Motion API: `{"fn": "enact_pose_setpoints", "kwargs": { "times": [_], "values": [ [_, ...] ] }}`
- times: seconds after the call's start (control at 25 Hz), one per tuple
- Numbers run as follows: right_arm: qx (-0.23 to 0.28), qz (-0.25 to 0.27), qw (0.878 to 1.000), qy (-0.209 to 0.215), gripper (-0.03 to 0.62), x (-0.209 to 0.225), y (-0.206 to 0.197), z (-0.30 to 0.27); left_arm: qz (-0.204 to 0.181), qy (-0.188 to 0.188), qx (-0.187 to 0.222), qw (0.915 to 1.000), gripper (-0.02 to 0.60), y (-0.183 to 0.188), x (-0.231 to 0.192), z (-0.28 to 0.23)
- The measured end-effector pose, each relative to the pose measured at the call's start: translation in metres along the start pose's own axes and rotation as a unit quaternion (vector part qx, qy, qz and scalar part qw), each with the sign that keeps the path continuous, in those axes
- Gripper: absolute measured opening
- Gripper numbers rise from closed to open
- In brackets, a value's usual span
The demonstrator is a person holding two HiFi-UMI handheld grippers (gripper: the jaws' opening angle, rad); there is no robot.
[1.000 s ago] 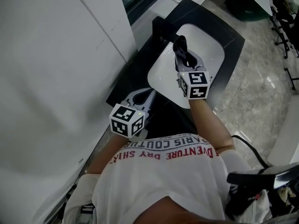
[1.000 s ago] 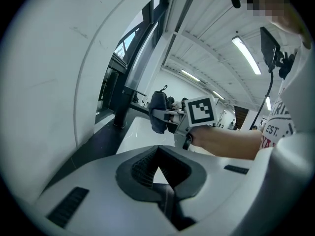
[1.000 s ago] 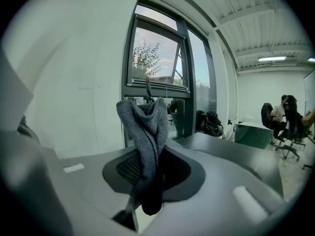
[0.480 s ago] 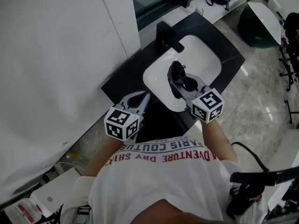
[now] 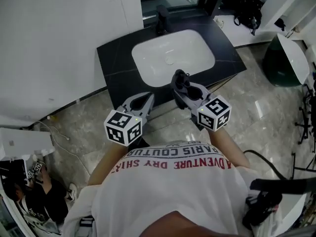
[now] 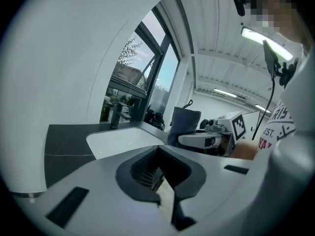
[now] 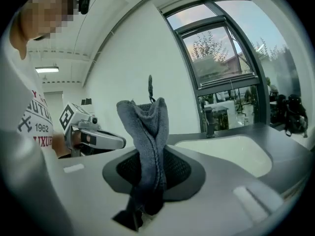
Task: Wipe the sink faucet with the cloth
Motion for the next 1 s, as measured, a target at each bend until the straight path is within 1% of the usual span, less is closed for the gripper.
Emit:
{"fn": "enact_pose_setpoints", "kwargs": {
  "times": [0.12,0.2,0.28,0.4,0.56,0.84,1.0],
  "values": [
    [0.01,-0.005,1.0,0.017,0.08,-0.024,0.007,0.062,-0.008,0.001,0.01,0.9999,0.002,-0.012,0.068,0.019],
    [0.016,-0.007,1.0,0.026,0.08,-0.039,0.013,0.097,-0.017,0.002,0.014,0.9998,0.002,-0.015,0.106,0.033],
    [0.022,-0.003,0.999,0.029,0.08,-0.051,0.015,0.13,-0.023,0.006,0.02,0.9995,0.0,-0.023,0.138,0.044],
    [0.028,-0.004,0.999,0.039,0.08,-0.074,0.01,0.167,-0.025,0.016,0.027,0.9992,0.002,-0.046,0.174,0.063],
    [0.017,-0.022,0.998,0.062,0.08,-0.131,-0.014,0.217,-0.018,0.028,0.022,0.9992,0.0,-0.099,0.221,0.102],
    [0.022,-0.007,0.994,0.104,0.081,-0.259,-0.035,0.318,-0.009,0.038,0.034,0.9986,0.001,-0.204,0.325,0.202],
    [0.025,-0.019,0.993,0.115,0.08,-0.308,-0.04,0.379,-0.007,0.053,0.051,0.9973,0.002,-0.239,0.383,0.248]
  ]
}}
Point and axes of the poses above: the fingertips, and each gripper's own axes: z backward along the fingers, x to its right, y out of its top, the point moved 7 cm from there along z, backward along the fingers, and after that the axes turned 12 degrees about z, right-handed, at the moved point
